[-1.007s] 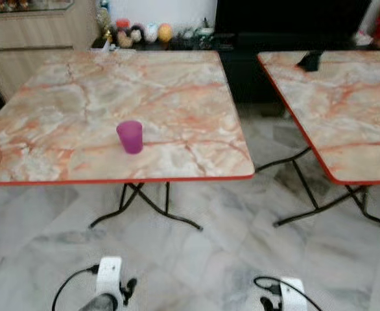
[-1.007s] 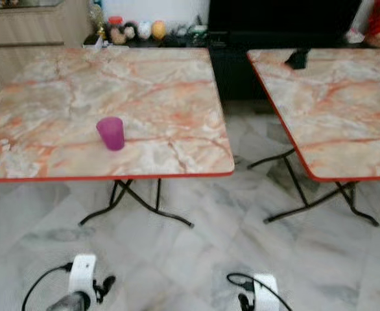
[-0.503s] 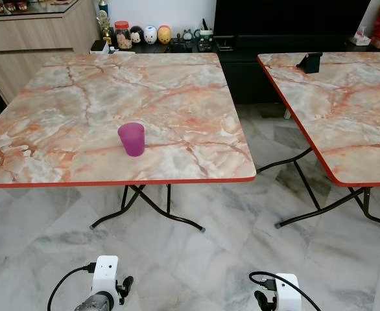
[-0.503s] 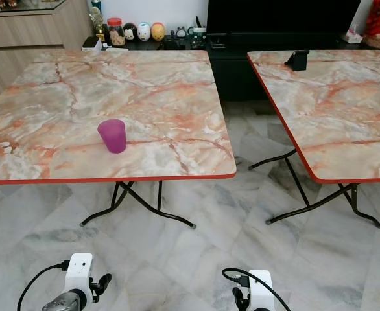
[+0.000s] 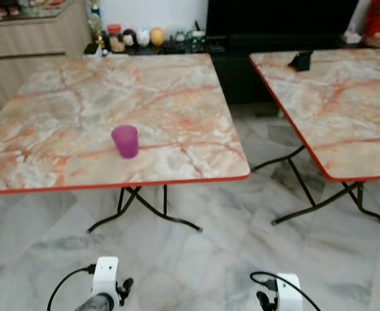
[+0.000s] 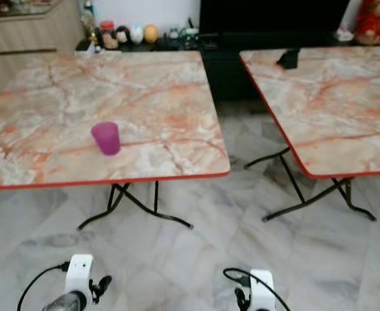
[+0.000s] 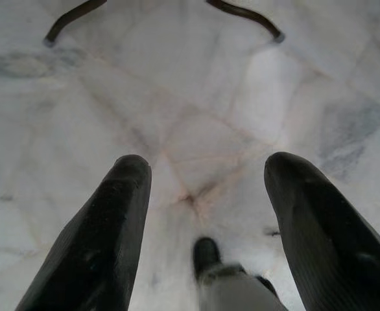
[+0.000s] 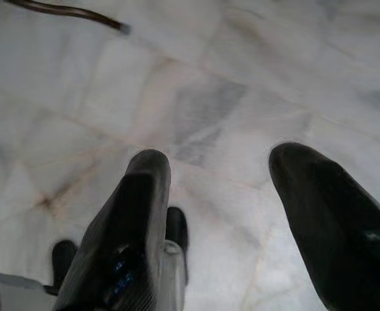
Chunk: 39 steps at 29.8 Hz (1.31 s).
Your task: Setting the table
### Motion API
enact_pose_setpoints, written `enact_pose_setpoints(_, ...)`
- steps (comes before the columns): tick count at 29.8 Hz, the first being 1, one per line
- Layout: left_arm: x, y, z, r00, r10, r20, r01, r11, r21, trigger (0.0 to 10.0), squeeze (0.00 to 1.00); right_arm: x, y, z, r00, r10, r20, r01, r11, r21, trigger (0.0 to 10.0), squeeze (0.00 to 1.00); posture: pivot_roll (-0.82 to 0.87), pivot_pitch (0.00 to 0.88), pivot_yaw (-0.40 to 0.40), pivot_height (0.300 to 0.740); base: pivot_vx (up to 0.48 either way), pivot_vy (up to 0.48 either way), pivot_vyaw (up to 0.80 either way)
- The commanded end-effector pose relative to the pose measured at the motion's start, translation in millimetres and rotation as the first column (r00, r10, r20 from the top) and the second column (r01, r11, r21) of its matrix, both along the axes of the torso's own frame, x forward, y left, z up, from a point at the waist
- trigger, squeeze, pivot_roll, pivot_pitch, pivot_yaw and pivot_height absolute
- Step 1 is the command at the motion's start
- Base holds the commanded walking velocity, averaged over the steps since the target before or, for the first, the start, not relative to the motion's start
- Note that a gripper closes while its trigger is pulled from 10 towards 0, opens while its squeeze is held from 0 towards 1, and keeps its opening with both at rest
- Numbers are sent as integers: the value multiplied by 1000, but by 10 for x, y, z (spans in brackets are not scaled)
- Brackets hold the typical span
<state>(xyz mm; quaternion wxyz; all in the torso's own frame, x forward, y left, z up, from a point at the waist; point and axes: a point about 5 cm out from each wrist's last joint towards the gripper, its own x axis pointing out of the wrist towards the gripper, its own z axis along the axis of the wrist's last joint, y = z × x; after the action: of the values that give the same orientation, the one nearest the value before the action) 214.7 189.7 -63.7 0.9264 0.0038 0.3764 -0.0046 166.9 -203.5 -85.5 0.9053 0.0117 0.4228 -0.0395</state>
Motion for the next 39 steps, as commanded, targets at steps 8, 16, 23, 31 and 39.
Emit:
enact_pose_setpoints(8, -83, 106, -36, 999, 17, -32, -16, 1000, 24, 10000, 0, 30, 71, 7, 1000, 2, 22, -2, 1000, 23, 10000, 0, 8, 0, 1, 740, 0, 360, 0)
enact_pose_setpoints(16, -69, 85, -27, 1000, 11, -16, -11, 1000, 18, 10000, 0, 33, 70, 8, 1000, 12, 21, -12, 1000, 19, 10000, 0, 9, 0, 2, 740, 0, 0, 0)
enact_pose_setpoints(23, -69, 85, -29, 1000, 9, -23, -8, 1000, 25, 10000, 0, 43, 69, 15, 999, 17, 27, -18, 1000, 16, 10000, 0, 7, 0, 2, 740, 0, 0, 0)
enact_pose_setpoints(31, -68, 89, -30, 1000, 3, -27, -1, 999, 40, 10000, 0, 46, 67, 15, 999, 30, 22, -30, 999, 11, 10000, 0, 10, 0, 1, 740, 0, 0, 583)
enact_pose_setpoints(39, -50, 79, -20, 1000, 4, -19, -3, 999, 35, 10000, 0, 46, 68, 16, 999, 18, 28, -19, 1000, 19, 10000, 0, 12, 0, 0, 740, 0, 0, 0)
